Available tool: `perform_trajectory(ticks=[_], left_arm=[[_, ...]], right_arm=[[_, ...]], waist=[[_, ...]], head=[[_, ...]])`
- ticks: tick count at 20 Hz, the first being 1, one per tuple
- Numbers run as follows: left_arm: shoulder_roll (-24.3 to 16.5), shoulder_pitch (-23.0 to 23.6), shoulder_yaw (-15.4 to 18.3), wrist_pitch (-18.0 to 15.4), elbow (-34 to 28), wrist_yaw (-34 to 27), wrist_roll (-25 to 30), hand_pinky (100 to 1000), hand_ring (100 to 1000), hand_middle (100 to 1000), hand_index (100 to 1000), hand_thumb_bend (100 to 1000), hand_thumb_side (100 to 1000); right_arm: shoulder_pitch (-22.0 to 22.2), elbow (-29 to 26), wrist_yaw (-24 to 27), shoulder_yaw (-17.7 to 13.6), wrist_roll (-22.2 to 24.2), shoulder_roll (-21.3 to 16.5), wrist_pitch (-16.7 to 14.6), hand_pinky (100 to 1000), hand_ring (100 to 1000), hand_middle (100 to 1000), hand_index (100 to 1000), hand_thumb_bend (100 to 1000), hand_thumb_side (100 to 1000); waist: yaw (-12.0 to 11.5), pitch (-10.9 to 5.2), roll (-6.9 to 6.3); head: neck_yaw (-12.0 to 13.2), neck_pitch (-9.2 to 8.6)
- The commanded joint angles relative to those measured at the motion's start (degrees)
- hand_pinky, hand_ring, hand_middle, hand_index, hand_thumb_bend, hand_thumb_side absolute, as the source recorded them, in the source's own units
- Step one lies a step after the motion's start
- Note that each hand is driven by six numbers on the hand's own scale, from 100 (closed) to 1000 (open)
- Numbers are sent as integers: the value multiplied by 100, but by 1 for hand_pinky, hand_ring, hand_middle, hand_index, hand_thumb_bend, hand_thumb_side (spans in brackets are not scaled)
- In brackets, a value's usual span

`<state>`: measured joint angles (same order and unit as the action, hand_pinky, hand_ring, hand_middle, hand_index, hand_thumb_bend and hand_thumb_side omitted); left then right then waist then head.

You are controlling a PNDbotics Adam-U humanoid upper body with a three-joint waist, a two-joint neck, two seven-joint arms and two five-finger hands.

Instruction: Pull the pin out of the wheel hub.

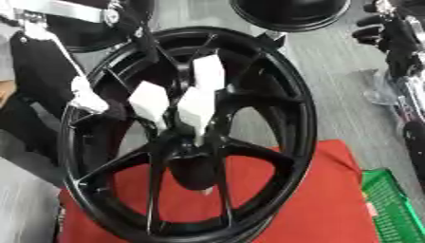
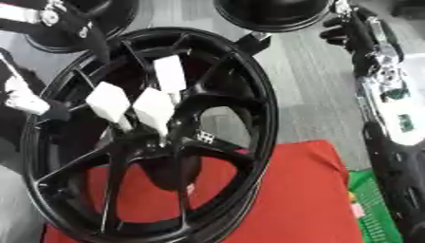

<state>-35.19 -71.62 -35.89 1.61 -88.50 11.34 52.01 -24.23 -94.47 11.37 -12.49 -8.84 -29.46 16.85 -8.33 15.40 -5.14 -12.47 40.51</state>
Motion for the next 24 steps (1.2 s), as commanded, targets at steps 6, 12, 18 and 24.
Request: perform_trajectory(ticks=[6,12,18,24], left_arm=[[143,-170,-28,-175,373,105,-4,870,851,787,819,520,391],[248,-190,-79,-286,542,229,-4,869,848,784,822,545,377],[343,-212,-96,-409,712,421,-4,871,851,787,847,588,333],[449,-218,-14,-550,906,755,-4,871,852,789,851,612,253]], right_arm=[[-117,-93,-1,-11,9,-76,1,765,616,576,750,100,704],[-122,-92,-2,-7,10,-75,3,765,616,576,750,100,705],[-124,-85,-5,-4,12,-73,3,765,616,576,750,100,707],[-135,-74,-12,4,22,-67,5,765,616,576,750,100,708]], waist=[[32,-153,34],[35,-149,38],[39,-140,45],[50,-130,50]], head=[[-20,-80],[-17,-112],[6,-139],[43,-161]])
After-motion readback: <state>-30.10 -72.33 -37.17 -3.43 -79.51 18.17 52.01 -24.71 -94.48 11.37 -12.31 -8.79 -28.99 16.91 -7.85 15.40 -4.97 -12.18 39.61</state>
